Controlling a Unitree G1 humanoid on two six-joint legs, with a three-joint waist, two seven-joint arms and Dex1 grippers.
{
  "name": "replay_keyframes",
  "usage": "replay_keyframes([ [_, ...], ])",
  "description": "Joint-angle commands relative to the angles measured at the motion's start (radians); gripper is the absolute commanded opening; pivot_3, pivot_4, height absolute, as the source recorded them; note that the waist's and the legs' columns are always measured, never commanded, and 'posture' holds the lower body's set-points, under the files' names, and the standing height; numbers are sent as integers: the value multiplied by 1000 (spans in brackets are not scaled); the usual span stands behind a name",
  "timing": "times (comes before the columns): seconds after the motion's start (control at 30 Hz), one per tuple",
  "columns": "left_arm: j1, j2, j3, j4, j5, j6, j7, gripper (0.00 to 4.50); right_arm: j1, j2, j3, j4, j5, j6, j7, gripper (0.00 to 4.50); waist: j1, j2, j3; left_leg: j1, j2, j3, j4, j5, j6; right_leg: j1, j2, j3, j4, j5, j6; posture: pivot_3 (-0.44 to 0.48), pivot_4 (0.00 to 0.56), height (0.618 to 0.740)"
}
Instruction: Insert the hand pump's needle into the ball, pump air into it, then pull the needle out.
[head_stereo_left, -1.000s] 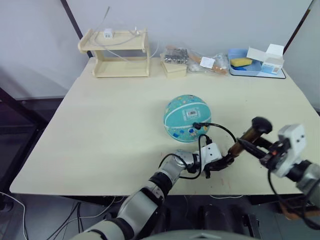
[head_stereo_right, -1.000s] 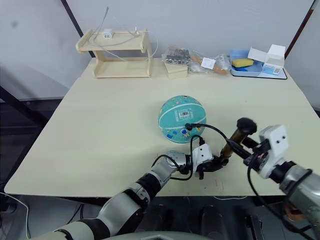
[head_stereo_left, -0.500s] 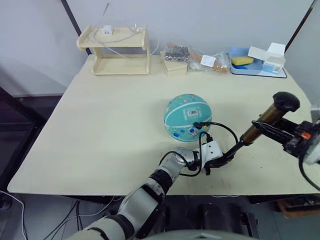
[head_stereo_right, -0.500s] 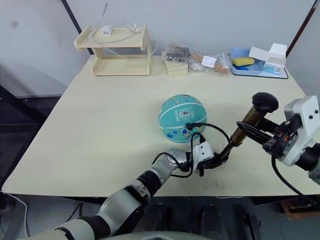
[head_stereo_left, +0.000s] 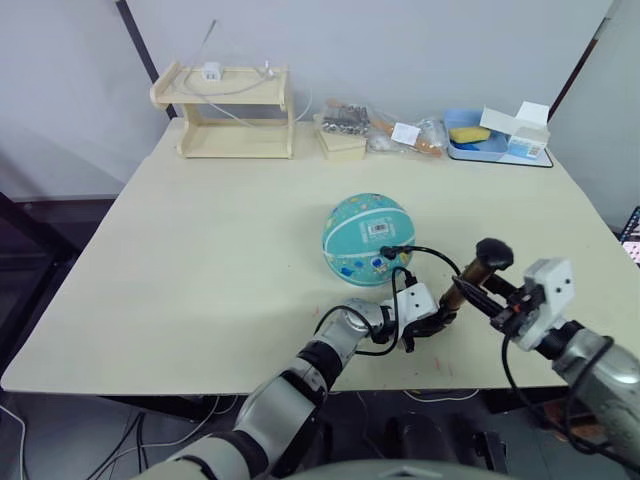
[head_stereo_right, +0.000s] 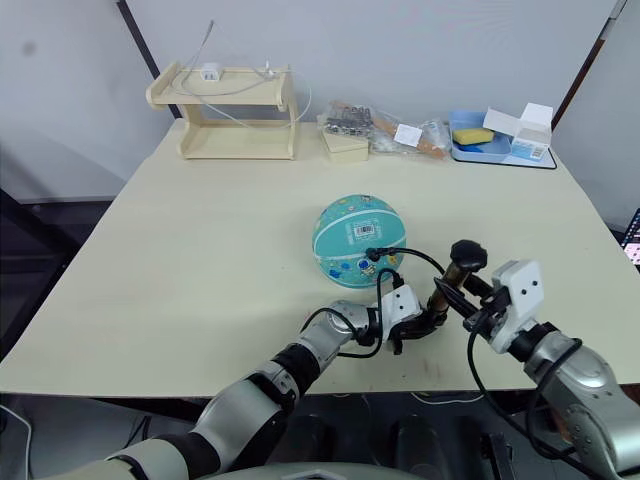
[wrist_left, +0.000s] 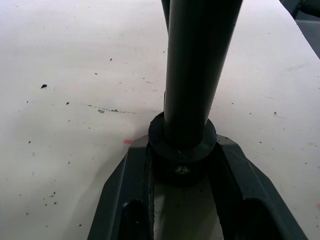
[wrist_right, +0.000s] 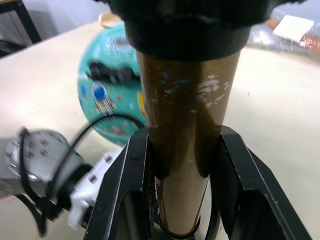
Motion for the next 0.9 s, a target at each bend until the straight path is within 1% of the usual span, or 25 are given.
replay_keyframes([
  [0.03,26,1,0,19,7,30,-22,1032,46,24,129,188,-107,47,35,975,0,2,-2,0,0,0,0,0,0,0,0,0,0,0,0,0,150,740],
  [0.13,24,3,5,9,3,35,-28,1032,34,40,143,224,-146,35,51,975,0,6,-3,0,0,0,0,0,0,0,0,0,0,0,-1,0,150,740],
  [0.3,22,1,17,-15,-3,46,-36,1032,20,53,136,228,-174,39,65,975,0,7,-4,0,0,-1,-1,0,0,0,1,0,0,-1,-1,0,150,740],
  [0.57,31,-4,32,-107,-32,82,-74,1032,24,41,109,178,-181,44,67,975,0,10,-3,0,1,-1,-1,0,0,-1,1,-1,0,-1,-1,0,150,740],
  [0.8,51,-4,30,-202,-44,129,-106,1032,15,37,101,124,-175,72,53,975,0,19,4,-2,1,-1,-1,0,0,-2,1,-1,0,-1,-2,0,150,740],
  [0.9,55,-4,26,-226,-41,141,-106,1032,17,37,101,111,-175,78,50,975,0,21,7,-3,1,-1,-1,0,0,-2,1,-1,0,-1,-2,0,150,740],
])
